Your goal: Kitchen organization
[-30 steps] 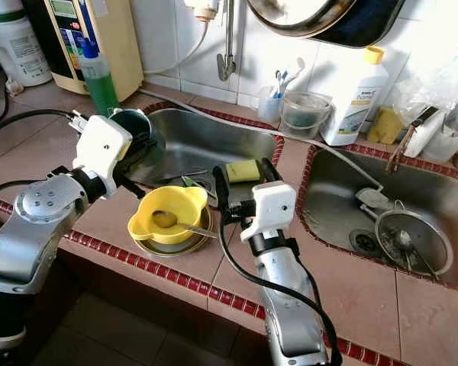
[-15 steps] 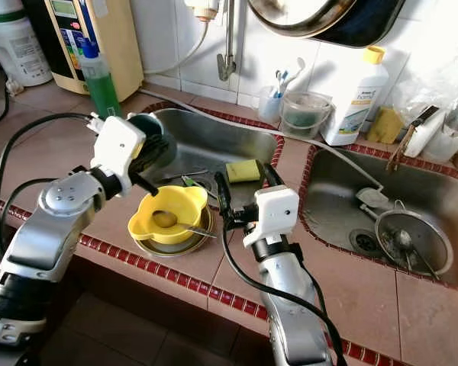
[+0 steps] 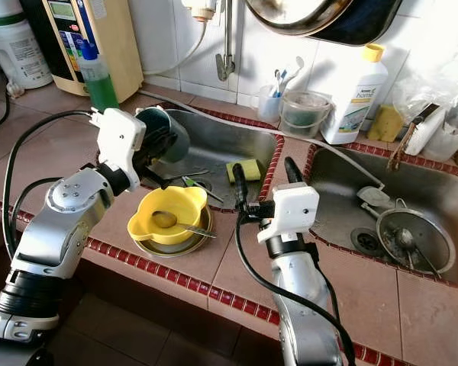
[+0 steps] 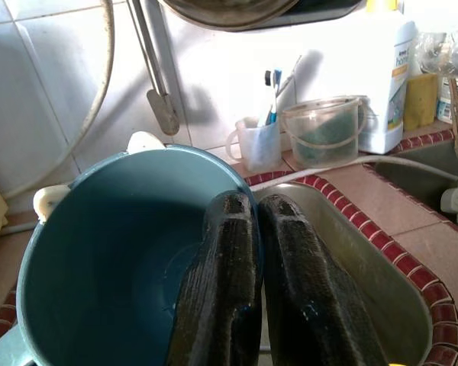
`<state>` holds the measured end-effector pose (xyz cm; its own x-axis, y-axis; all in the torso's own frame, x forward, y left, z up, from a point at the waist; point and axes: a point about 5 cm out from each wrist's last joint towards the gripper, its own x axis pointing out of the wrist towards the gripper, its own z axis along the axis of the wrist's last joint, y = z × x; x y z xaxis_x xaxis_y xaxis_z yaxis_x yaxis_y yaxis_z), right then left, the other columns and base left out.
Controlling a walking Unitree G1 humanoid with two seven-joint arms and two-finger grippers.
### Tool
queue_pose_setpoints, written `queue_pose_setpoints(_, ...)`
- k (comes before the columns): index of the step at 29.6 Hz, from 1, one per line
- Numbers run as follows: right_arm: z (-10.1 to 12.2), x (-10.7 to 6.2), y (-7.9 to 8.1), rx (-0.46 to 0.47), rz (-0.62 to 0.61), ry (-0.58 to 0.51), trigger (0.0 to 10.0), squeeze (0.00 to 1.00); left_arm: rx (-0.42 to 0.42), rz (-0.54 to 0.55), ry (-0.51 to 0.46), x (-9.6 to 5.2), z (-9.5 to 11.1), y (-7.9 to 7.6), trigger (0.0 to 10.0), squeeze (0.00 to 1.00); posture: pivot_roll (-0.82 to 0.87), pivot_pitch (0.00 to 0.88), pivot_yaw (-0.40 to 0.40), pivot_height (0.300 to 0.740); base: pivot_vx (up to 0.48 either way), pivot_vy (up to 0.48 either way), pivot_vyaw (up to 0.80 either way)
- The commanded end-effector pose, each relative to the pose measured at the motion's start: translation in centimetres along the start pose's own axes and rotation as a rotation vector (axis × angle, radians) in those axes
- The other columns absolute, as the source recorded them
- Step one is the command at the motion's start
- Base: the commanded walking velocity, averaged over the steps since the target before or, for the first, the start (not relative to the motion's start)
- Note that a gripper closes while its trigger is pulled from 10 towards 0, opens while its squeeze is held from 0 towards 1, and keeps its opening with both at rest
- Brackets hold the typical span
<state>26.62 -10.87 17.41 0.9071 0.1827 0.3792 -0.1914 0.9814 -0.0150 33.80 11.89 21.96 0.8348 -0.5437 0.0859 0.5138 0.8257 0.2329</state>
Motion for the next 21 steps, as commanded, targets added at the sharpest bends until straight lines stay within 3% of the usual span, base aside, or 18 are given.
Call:
queue_pose_setpoints(1,0.2,0.3,0.0,0.000,0.003,-0.006,10.0,0.00,0.027,0.008,-0.024,-0.1,0.8,0.3,10.0,0.00,-0.24,0.053,0.017,0.740,0.000,0.000,0.00)
queue_pose_setpoints(3,0.2,0.3,0.0,-0.002,0.004,-0.006,10.0,0.00,0.038,0.002,-0.019,-0.2,0.7,0.3,10.0,0.00,-0.24,0.053,0.016,0.740,0.000,0.000,0.00)
queue_pose_setpoints(9,0.7,0.9,0.0,0.029,0.010,-0.014,10.0,0.00,0.207,-0.062,-0.043,-1.1,0.9,-1.0,10.0,0.00,-0.24,0.056,0.014,0.740,0.000,0.000,0.00)
queue_pose_setpoints(12,1.2,1.4,0.1,0.060,0.015,-0.030,10.0,0.00,0.248,-0.064,-0.051,-1.2,1.0,-1.4,10.0,0.00,-0.23,0.056,0.012,0.740,0.000,0.000,0.00)
queue_pose_setpoints(13,1.7,1.9,0.3,0.083,0.027,-0.045,10.0,0.00,0.305,-0.072,-0.057,-1.3,1.1,-1.8,10.0,0.00,-0.23,0.056,0.012,0.740,0.000,0.000,0.00)
queue_pose_setpoints(16,2.5,2.8,1.0,0.109,0.064,-0.062,10.0,0.00,0.353,-0.078,-0.065,-1.4,1.1,-2.2,10.0,0.00,-0.23,0.057,0.009,0.740,0.000,0.000,0.00)
queue_pose_setpoints(18,2.8,3.2,1.7,0.122,0.102,-0.059,10.0,0.00,0.427,-0.102,-0.063,-1.5,1.0,-2.7,10.0,0.00,-0.22,0.057,0.006,0.740,0.000,0.000,0.00)
queue_pose_setpoints(21,3.1,3.5,2.4,0.129,0.131,-0.058,10.0,0.00,0.463,-0.106,-0.063,-1.6,0.8,-2.9,10.0,0.00,-0.22,0.057,0.005,0.740,0.000,0.000,0.00)
